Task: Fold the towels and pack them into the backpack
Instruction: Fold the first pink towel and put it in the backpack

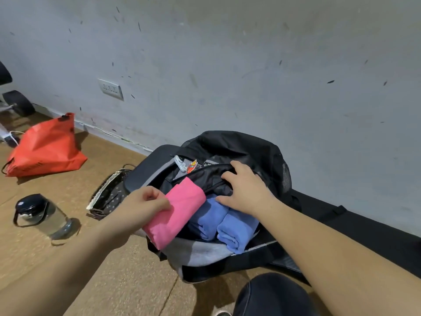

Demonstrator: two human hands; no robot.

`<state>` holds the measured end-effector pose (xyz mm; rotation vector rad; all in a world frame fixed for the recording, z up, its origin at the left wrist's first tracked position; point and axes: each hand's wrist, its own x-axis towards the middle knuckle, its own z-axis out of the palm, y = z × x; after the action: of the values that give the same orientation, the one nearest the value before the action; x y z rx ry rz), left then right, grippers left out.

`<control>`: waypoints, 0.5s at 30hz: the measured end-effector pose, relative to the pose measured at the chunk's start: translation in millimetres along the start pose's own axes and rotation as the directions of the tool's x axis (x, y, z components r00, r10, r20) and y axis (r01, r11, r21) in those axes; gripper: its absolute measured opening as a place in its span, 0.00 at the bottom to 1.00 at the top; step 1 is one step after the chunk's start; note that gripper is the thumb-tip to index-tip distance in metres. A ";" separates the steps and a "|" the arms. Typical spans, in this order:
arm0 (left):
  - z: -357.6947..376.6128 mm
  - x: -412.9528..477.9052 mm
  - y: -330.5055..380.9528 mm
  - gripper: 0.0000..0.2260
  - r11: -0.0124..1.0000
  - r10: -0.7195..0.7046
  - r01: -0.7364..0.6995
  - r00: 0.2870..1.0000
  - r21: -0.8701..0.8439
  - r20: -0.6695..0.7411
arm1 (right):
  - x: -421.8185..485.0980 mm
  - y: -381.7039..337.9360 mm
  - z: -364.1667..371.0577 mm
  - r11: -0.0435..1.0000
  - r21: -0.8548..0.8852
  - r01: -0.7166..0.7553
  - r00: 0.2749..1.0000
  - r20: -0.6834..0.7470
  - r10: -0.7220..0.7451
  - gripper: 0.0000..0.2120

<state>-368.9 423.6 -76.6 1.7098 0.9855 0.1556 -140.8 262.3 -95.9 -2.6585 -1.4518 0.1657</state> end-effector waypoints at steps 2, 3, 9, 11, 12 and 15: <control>-8.8 5.4 -5.6 0.06 0.999 -0.007 0.008 1.000 0.033 -0.005 | 5.1 2.9 1.1 1.000 -0.014 -0.002 1.000 0.012 0.002 0.26; -11.4 7.9 -7.7 0.06 0.999 -0.011 0.012 1.000 0.049 -0.014 | 8.8 4.6 2.4 1.000 -0.005 -0.007 1.000 0.007 0.007 0.22; -8.2 29.0 -12.7 0.04 1.000 -0.016 0.016 1.000 0.014 -0.019 | 30.7 23.4 -12.0 0.919 0.389 -0.067 0.972 -0.181 0.147 0.22; -0.5 40.8 -10.7 0.03 1.000 0.002 -0.001 0.999 0.030 -0.048 | 32.0 24.6 -19.8 0.890 0.454 -0.042 0.957 -0.238 0.166 0.24; 5.6 46.5 -8.1 0.02 1.000 0.008 -0.007 0.998 0.017 -0.063 | 31.6 23.5 -22.4 0.879 0.476 -0.023 0.951 -0.261 0.166 0.25; 30.4 60.4 -1.5 0.02 1.000 0.012 -0.013 0.999 -0.029 -0.043 | 29.9 21.0 -18.3 0.876 0.481 -0.033 0.952 -0.251 0.174 0.26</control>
<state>-314.0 441.9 -111.5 1.6924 1.0003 0.2146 -104.5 275.4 -82.2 -2.2450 -1.0181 0.1167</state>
